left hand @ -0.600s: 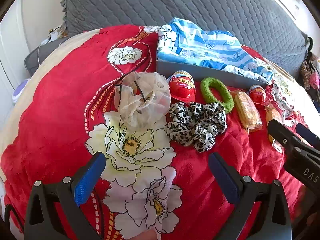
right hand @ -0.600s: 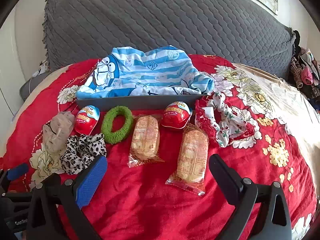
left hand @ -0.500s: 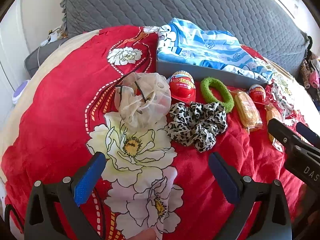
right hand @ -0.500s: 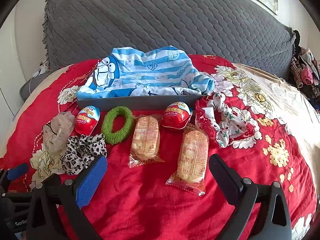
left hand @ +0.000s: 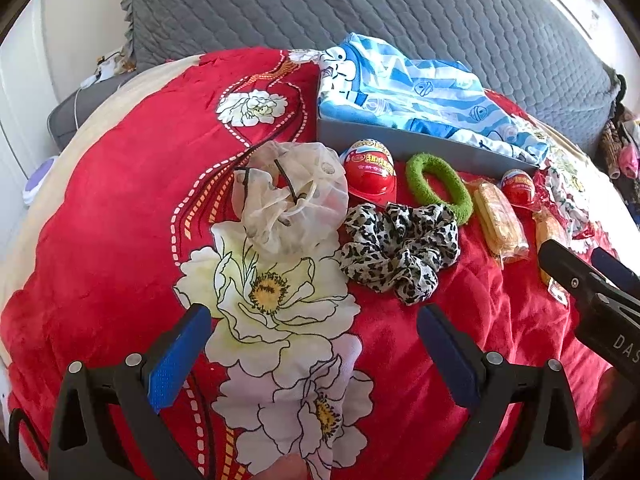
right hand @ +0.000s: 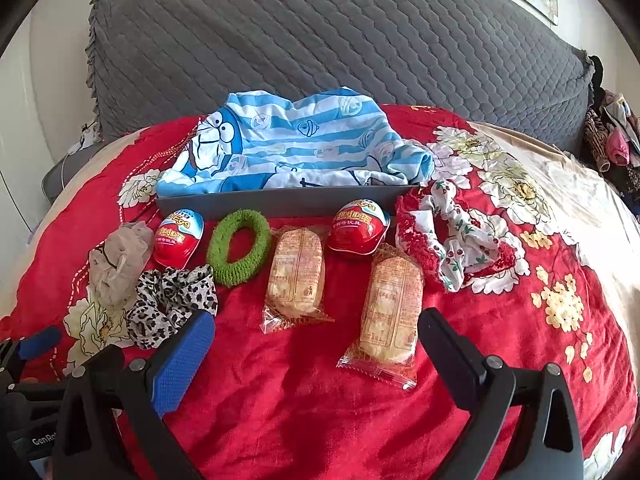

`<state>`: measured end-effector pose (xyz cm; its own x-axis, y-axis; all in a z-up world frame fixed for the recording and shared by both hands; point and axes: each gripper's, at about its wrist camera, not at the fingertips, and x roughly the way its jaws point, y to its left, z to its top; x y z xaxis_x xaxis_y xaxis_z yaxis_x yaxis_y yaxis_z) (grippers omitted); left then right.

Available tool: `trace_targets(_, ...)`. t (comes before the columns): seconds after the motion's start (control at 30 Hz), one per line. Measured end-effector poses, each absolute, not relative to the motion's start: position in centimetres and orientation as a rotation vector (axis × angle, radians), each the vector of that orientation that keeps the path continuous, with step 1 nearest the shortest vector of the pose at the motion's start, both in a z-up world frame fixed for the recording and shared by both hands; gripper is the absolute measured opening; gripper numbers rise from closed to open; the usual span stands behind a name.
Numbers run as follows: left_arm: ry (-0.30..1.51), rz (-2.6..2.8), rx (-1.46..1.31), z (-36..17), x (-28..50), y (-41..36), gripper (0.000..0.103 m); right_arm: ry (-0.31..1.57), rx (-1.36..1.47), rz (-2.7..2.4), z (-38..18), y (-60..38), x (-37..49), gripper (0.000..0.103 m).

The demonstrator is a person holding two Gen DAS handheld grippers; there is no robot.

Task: Organize objects
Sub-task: 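Move both tools toward the beige and leopard-print scrunchies, then grasp the sheer beige scrunchie with the left tool while the right tool grasps the leopard-print scrunchie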

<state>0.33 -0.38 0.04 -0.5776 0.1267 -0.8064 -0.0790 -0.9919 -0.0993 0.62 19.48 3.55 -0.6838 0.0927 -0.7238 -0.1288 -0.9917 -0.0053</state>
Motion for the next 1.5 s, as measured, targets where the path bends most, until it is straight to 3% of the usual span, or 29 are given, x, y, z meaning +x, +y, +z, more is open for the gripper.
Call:
trace_targets(1.13, -0.032, 2.683, -1.335, 0.7, -3.5, -2.1, 0.102, -0.02, -1.25, 2.852, 2.7, 17.1, -1.4, 0.102)
trace_targets(1.5, -0.004, 2.663, -1.322, 1.4, -7.1, -2.8, 0.102, -0.182, -1.302, 2.958, 1.8, 13.1, -1.2, 0.102)
